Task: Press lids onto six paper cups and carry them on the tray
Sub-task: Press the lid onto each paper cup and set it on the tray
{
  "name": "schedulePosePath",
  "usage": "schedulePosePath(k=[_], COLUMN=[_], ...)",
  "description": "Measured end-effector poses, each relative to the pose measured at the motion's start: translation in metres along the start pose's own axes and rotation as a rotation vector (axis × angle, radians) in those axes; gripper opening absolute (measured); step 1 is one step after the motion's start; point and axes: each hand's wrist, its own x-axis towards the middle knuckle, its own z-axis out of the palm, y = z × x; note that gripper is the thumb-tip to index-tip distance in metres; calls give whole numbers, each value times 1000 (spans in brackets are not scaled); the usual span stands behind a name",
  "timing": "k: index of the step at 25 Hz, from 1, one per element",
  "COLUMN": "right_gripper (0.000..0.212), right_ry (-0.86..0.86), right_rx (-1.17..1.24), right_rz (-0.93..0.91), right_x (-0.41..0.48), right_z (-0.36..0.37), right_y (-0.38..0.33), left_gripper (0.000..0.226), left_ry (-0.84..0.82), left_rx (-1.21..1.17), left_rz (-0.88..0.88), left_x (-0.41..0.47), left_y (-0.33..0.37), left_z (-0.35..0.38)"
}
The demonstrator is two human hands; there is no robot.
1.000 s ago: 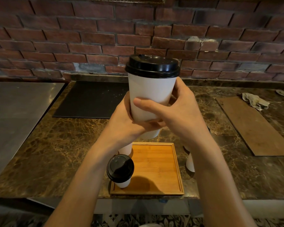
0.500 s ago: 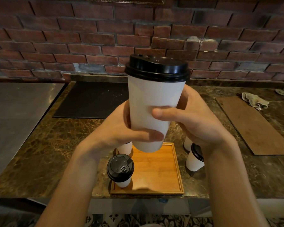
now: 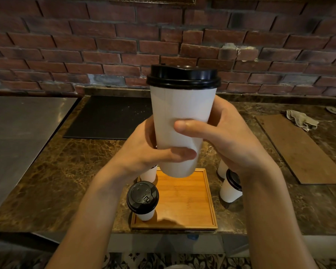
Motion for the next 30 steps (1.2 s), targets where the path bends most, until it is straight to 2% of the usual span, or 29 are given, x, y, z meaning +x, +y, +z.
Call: schedulePosePath(k=[6,11,14,19,27,30], right_gripper=[67,74,73,71,61,61], right_ry=[163,342,371,329,129,86], right_rx=[-133,-234,-254,-241,-66,-37], right_rz=[7,36,45,20,-68,-70], right_x=[2,3,4,5,6,6], right_z=[10,20,22,17,2,-2], right_y=[-3,2,4,3,3,5], left_gripper=[76,75,68,71,80,74], left_ry=[147,275,297,252,121,83], left_rx=[89,214,232,225,178,135], left_rz=[18,49,34,30,-4,-8], left_x=[4,8,8,9,9,10], left_y=[-1,-6,-9,-6,2,2], left_z=[3,11,12,9,1,-1])
